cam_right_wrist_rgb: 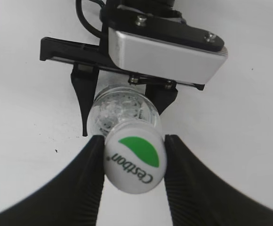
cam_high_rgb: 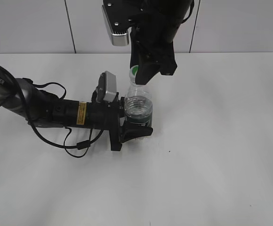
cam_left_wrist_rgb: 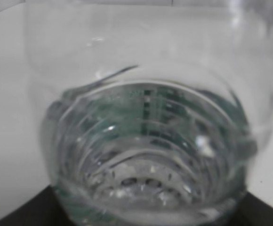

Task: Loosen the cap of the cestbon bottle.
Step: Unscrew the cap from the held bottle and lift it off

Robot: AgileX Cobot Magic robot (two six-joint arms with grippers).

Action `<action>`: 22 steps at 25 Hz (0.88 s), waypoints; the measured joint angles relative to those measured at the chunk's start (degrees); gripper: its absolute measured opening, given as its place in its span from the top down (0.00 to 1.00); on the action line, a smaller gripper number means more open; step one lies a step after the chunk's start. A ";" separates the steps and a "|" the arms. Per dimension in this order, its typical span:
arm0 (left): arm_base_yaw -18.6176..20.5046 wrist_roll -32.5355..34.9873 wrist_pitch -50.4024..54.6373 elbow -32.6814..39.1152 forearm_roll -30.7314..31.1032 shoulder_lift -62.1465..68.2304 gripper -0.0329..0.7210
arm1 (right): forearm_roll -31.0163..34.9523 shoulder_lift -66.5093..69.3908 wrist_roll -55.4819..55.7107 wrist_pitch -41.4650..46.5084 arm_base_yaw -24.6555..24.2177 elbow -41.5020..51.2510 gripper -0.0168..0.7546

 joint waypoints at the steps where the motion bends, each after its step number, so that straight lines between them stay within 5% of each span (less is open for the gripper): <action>1: 0.00 0.00 0.00 0.00 0.00 0.00 0.42 | 0.00 0.00 0.00 0.00 0.00 0.00 0.59; 22: 0.06 -0.13 -1.54 0.00 1.11 0.24 0.42 | 0.33 0.07 0.60 0.16 0.01 0.00 0.45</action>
